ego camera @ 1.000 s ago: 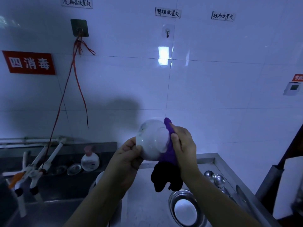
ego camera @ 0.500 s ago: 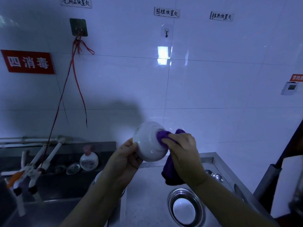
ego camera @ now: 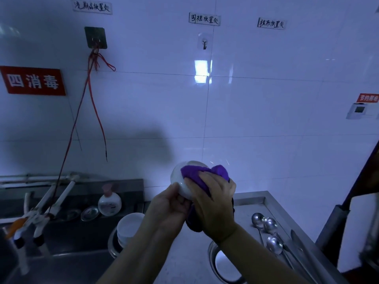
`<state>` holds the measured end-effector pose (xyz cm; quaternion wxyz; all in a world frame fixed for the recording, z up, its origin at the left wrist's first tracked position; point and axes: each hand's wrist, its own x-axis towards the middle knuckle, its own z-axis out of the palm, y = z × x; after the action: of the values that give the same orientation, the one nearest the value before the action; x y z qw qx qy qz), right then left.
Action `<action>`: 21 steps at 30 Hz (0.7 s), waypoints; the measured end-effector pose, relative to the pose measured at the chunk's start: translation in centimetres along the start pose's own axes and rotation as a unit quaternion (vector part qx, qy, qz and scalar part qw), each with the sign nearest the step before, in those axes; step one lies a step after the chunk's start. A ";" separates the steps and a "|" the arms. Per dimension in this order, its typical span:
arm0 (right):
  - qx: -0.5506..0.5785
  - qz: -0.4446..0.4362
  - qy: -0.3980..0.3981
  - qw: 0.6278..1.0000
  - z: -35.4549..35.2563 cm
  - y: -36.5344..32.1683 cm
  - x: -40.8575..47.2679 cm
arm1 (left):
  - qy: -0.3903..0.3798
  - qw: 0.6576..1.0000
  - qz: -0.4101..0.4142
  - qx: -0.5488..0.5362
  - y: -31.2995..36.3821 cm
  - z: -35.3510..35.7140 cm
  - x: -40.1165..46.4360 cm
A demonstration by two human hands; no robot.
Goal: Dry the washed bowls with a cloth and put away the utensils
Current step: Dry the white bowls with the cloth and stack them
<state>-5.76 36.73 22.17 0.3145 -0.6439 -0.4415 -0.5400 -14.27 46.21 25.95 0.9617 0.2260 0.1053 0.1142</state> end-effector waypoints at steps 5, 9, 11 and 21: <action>0.148 0.199 0.016 0.969 -0.7 1.0 -0.5 | -0.018 1.000 0.017 0.016 0.1 0.1 -0.4; 0.292 0.346 -0.029 0.891 -1.9 1.6 0.7 | -0.038 0.983 0.056 0.169 0.7 -1.0 -0.4; 0.310 0.379 -0.071 0.869 -2.6 2.5 1.0 | -0.052 0.922 0.114 0.367 1.2 -1.7 -1.0; 0.233 0.311 -0.107 0.915 -4.5 3.4 2.3 | -0.199 0.173 0.408 0.874 2.2 -3.8 -1.4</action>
<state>-4.49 31.83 25.63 0.5588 -0.7109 -0.3633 -0.2245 -16.95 49.32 23.84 -0.0567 0.9454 -0.1651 0.2752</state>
